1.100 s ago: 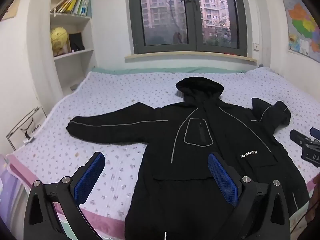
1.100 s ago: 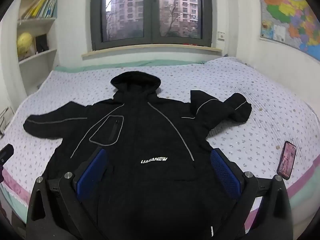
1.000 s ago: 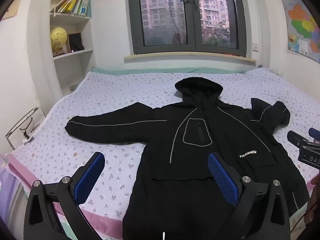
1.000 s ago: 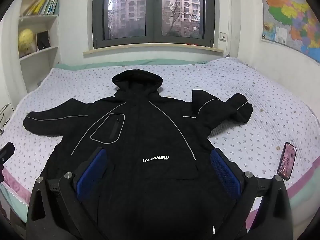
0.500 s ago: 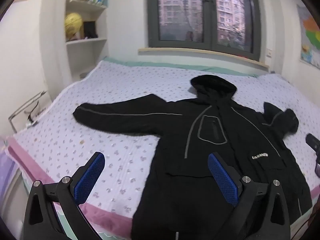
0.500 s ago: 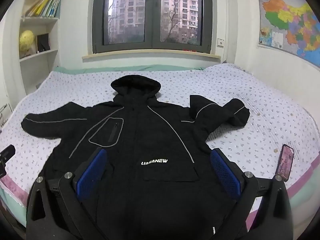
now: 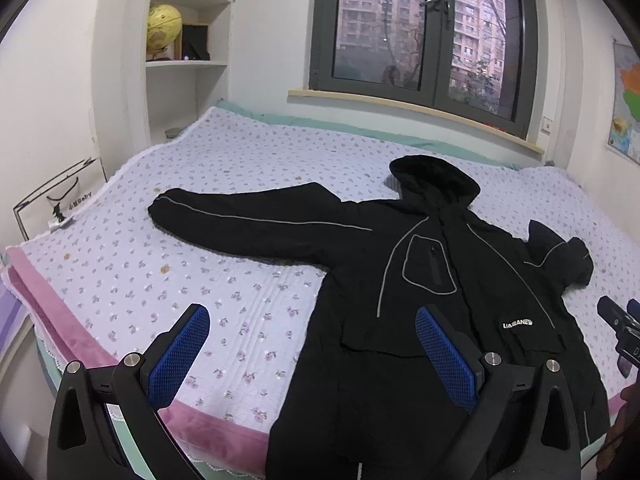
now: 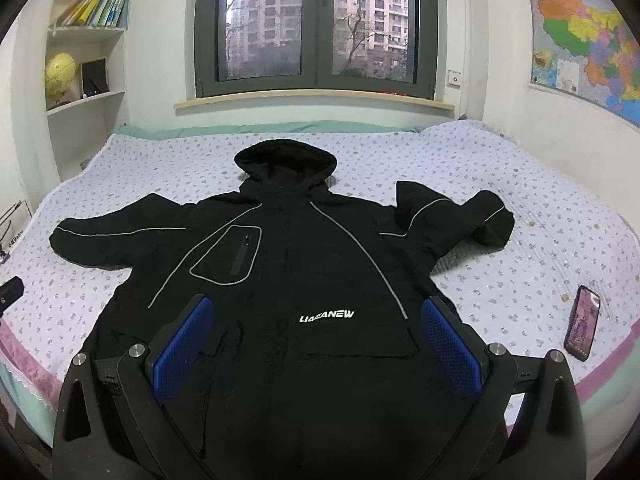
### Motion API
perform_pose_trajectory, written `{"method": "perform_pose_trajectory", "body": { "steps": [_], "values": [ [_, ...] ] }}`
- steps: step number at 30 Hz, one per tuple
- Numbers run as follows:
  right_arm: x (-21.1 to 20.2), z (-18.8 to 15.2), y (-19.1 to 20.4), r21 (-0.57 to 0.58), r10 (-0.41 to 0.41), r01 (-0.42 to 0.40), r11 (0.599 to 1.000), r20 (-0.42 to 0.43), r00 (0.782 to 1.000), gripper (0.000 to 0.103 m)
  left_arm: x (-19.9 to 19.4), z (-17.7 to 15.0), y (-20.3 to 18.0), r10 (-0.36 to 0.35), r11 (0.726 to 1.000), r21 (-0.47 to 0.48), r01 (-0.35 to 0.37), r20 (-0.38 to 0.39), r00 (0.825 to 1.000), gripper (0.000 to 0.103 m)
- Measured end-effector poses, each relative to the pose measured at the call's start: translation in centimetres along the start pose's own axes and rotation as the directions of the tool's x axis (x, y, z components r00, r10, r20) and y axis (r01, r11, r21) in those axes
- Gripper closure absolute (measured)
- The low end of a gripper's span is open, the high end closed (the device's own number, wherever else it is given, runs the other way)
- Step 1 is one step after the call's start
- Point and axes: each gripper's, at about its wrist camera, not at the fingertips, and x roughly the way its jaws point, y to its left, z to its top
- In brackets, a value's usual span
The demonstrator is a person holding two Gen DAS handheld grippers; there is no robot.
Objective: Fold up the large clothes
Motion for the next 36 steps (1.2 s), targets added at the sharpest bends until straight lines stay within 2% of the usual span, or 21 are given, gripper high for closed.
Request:
{"method": "perform_pose_trajectory", "body": {
  "steps": [14, 30, 33, 36],
  "values": [
    [0.0, -0.3, -2.7, 0.072, -0.004, 0.004, 0.997, -0.006, 1.000, 0.000, -0.5, 0.1, -2.5, -0.038, 0.998, 0.049, 0.037, 0.016, 0.999, 0.001],
    [0.7, -1.0, -3.7, 0.077, 0.024, -0.023, 0.997, -0.017, 1.000, 0.000, -0.5, 0.7, -4.1, -0.008, 0.998, 0.060, 0.007, 0.016, 1.000, 0.001],
    [0.8, -0.9, -4.3, 0.089, 0.031, -0.029, 0.996, -0.019, 0.999, 0.000, -0.6, 0.8, -3.8, -0.003, 0.999, 0.048, 0.002, 0.037, 0.999, 0.001],
    [0.7, -0.5, -4.3, 0.084, 0.028, -0.028, 0.996, -0.005, 1.000, 0.000, 0.3, 1.0, -2.3, -0.014, 1.000, 0.003, 0.014, 0.026, 1.000, 0.001]
  ]
}}
